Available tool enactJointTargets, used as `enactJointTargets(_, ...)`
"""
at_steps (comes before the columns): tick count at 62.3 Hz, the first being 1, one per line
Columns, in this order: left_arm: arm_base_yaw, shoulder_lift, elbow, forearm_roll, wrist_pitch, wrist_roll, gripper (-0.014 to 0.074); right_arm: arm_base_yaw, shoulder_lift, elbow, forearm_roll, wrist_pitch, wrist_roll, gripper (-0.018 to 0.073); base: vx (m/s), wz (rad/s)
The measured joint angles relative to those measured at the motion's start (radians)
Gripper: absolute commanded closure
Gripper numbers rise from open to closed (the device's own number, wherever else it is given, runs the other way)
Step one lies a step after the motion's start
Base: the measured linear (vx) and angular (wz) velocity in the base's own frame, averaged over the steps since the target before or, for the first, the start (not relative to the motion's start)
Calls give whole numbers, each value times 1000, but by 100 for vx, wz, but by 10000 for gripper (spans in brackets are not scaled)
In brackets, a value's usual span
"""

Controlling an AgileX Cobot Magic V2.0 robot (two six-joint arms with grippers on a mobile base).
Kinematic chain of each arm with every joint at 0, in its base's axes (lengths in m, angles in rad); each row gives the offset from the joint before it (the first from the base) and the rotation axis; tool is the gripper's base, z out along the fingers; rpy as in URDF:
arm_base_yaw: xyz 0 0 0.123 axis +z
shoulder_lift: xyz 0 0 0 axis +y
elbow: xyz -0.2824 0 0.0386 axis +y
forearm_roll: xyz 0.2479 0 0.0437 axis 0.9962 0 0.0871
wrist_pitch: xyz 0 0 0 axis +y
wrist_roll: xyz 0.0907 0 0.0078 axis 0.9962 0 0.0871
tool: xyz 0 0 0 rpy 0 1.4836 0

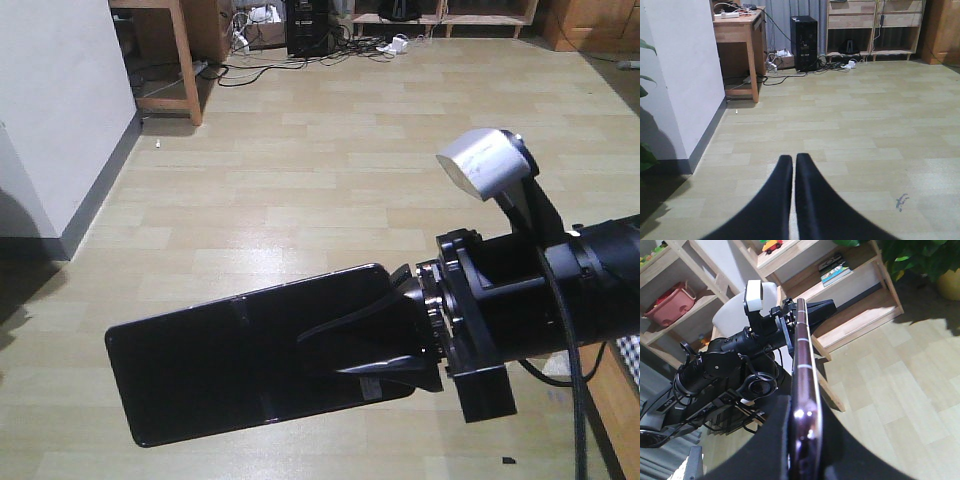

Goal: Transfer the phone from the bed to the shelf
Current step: 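Drive across the floor holding the phone in the right gripper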

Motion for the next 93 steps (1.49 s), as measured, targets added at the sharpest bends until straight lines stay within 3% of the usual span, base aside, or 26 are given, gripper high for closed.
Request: enactJointTargets(93, 0, 0, 0, 0, 0, 0, 596, 0, 0, 0, 0, 0, 0, 561, 22, -1)
